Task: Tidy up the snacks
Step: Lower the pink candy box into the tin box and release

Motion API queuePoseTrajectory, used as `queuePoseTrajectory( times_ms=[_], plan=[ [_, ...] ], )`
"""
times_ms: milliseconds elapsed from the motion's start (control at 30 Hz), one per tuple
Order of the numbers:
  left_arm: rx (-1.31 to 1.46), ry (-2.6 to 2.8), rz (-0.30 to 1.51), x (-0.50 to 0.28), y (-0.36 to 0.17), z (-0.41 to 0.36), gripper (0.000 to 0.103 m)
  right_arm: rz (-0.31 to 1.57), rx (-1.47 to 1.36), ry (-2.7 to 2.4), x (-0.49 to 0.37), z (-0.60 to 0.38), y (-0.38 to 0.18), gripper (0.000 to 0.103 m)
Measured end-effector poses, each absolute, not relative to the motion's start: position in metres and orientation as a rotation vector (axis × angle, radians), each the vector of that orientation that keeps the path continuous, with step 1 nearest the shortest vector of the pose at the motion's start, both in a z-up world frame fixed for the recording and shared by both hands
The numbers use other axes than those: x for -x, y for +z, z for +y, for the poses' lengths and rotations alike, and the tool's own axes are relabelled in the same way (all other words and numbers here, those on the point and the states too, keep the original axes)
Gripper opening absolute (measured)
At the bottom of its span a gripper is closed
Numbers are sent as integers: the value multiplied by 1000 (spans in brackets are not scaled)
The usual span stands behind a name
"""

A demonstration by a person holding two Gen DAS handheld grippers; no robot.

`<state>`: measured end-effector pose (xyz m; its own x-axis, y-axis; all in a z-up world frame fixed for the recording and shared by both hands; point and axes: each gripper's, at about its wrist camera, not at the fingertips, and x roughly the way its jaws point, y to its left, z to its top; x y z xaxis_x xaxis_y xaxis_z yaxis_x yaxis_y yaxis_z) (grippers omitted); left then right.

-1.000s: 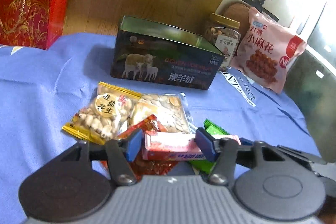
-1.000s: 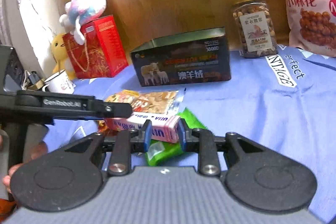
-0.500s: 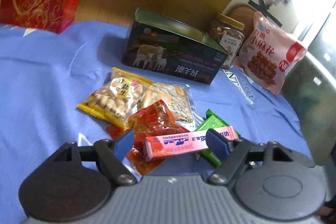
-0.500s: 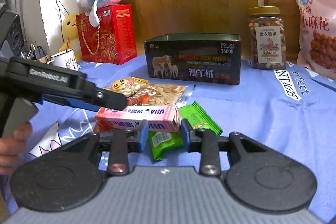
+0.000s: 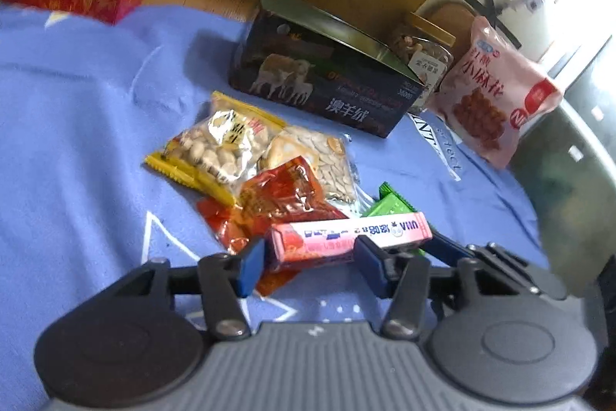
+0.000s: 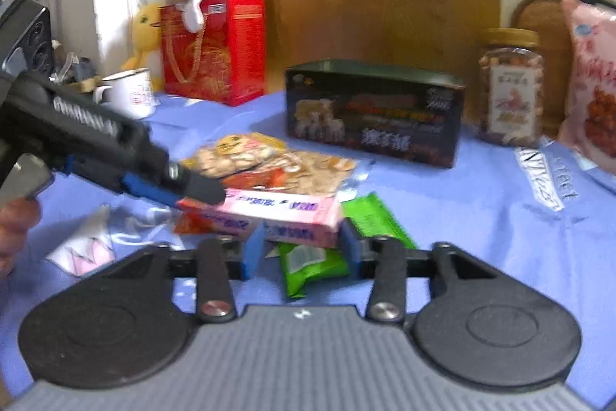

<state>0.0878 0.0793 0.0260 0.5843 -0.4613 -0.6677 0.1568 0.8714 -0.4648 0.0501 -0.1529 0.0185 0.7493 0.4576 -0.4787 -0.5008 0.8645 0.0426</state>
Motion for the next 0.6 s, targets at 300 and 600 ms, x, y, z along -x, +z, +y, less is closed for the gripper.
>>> queuePoseTrajectory(
  times_ms=[300,600],
  plan=[
    [335,-396,739,-132,82,70,50,397,49,452,-84,-159,49,33],
    [328,-368,752,-251,88,47,50,369,-59,368,-195,-169,73,33]
  ],
)
